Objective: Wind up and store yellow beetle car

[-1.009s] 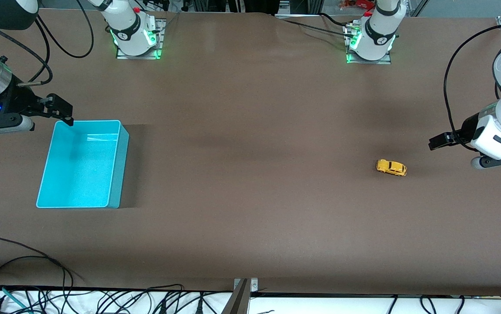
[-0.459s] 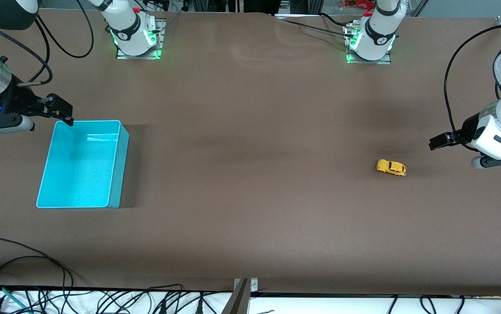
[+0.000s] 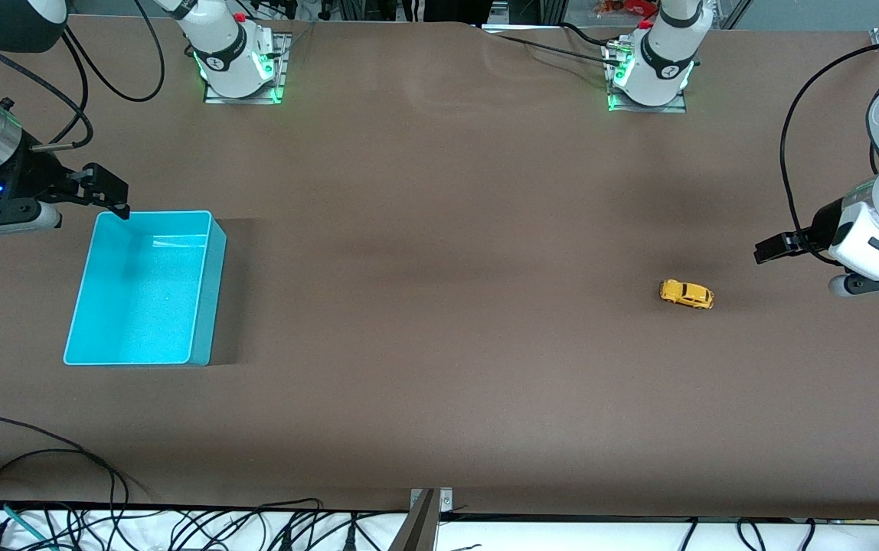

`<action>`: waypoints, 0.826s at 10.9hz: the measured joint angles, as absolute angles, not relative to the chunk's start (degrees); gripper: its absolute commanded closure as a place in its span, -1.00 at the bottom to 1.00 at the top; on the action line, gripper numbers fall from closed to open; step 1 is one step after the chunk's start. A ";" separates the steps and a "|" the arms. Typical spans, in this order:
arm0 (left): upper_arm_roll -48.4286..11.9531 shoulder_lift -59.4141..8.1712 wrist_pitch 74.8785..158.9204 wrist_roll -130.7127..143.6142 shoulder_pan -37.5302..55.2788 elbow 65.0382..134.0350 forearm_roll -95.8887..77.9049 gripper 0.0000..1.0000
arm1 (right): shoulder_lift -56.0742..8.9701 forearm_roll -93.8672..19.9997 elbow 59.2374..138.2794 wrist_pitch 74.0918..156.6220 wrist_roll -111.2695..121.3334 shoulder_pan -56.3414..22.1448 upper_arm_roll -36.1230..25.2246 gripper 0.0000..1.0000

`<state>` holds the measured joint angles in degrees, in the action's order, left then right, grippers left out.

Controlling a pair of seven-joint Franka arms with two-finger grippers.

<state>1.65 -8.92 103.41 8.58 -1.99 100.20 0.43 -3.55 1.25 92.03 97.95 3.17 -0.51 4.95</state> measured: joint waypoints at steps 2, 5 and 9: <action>1.76 -8.92 103.36 9.72 -2.13 100.20 0.43 -1.00 | -3.55 1.25 92.03 97.91 3.17 -0.51 4.95 -1.00; 1.86 -8.92 103.32 18.22 -2.22 100.25 -0.38 -1.00 | -3.55 1.25 92.03 97.86 3.17 -0.50 4.95 -1.00; 1.90 -8.93 103.31 39.34 -2.32 100.45 -1.77 -1.00 | -3.55 1.25 92.03 97.83 3.17 -0.49 4.94 -1.00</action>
<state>1.90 -8.93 103.31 39.34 -2.32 100.45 -1.77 -3.55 1.25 92.03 97.83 3.17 -0.49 4.94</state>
